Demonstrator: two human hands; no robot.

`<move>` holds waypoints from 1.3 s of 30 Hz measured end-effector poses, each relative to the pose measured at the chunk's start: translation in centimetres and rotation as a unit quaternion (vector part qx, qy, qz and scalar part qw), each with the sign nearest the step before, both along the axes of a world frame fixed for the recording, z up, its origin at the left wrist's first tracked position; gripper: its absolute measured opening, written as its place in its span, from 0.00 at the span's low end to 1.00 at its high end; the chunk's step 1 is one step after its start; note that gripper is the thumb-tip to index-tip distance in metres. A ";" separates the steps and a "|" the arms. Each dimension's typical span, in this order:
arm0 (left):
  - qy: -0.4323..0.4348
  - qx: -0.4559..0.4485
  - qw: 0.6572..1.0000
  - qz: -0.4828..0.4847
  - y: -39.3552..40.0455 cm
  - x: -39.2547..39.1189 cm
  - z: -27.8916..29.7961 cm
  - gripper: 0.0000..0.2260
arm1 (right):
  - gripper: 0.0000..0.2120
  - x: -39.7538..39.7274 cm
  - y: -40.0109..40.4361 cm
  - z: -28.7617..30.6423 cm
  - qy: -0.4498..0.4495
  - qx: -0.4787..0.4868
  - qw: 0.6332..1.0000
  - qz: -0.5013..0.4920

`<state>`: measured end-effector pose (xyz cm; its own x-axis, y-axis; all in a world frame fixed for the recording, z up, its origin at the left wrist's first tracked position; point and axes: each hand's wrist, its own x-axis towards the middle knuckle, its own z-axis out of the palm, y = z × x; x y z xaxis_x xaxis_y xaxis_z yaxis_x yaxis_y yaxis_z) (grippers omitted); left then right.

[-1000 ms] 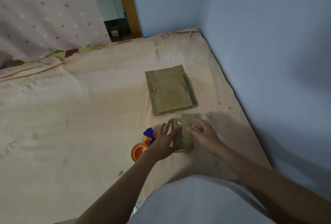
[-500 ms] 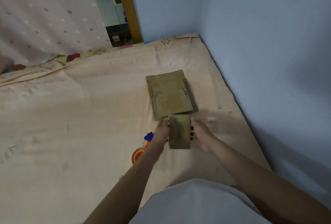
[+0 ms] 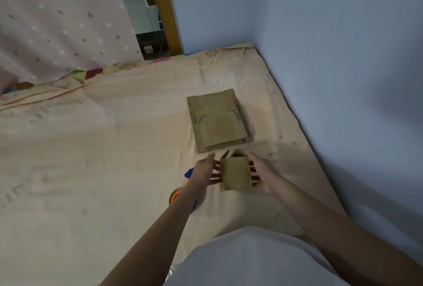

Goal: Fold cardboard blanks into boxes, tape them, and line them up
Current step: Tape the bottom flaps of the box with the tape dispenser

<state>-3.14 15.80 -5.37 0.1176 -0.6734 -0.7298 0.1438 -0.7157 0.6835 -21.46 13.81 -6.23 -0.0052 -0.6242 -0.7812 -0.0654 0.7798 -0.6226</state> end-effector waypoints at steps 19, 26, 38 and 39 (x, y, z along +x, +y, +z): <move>-0.168 0.017 0.980 -0.107 5.2 -2.8 -4.4 0.25 | 0.13 0.8 4.4 -2.2 0.156 -0.111 0.966 0.172; -0.099 0.023 0.988 -0.113 4.9 -1.1 -3.7 0.21 | 0.06 0.2 3.9 -1.7 0.160 -0.121 0.962 0.187; -0.006 0.006 0.997 -0.077 5.7 0.1 -2.9 0.11 | 0.17 -1.8 2.7 -2.9 0.249 -0.153 0.923 0.251; -0.019 0.004 0.996 -0.091 5.5 0.0 -2.8 0.16 | 0.17 -1.7 2.4 -2.6 0.262 -0.163 0.912 0.271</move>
